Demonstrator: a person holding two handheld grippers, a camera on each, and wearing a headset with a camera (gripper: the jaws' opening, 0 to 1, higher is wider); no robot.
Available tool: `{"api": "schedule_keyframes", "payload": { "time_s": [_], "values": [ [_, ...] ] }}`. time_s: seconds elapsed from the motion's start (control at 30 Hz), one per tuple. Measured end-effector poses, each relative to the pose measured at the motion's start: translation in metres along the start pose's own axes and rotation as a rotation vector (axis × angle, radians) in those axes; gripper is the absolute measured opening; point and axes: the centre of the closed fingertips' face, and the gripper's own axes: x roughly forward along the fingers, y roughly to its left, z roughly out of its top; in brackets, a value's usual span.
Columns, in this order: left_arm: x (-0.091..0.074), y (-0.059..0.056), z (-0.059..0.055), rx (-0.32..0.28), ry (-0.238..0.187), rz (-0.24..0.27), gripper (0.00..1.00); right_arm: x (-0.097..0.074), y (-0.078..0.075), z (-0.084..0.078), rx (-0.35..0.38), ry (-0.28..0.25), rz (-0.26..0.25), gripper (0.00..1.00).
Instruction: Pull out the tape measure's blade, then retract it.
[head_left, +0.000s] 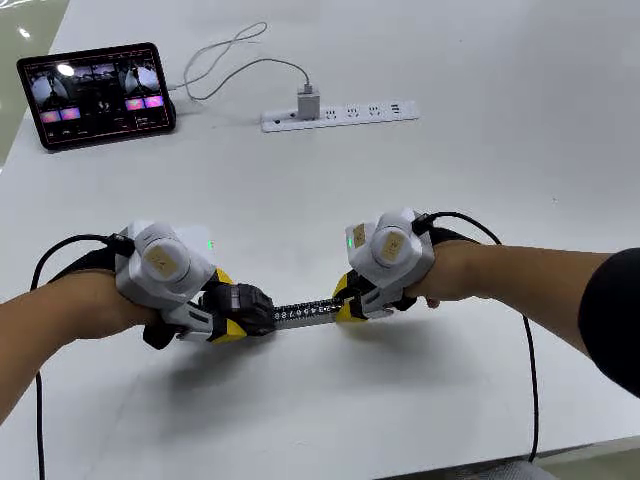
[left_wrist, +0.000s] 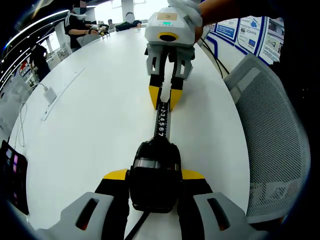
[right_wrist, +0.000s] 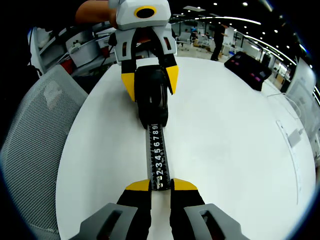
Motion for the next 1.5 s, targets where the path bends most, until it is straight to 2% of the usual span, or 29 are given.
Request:
{"api": "schedule_keyframes", "payload": {
  "time_s": [1.5],
  "values": [
    [0.000, -0.002, 0.001, 0.000, -0.003, 0.005, 0.32, -0.015, -0.002, -0.022, 0.019, 0.017, -0.011, 0.10]
  ]
}}
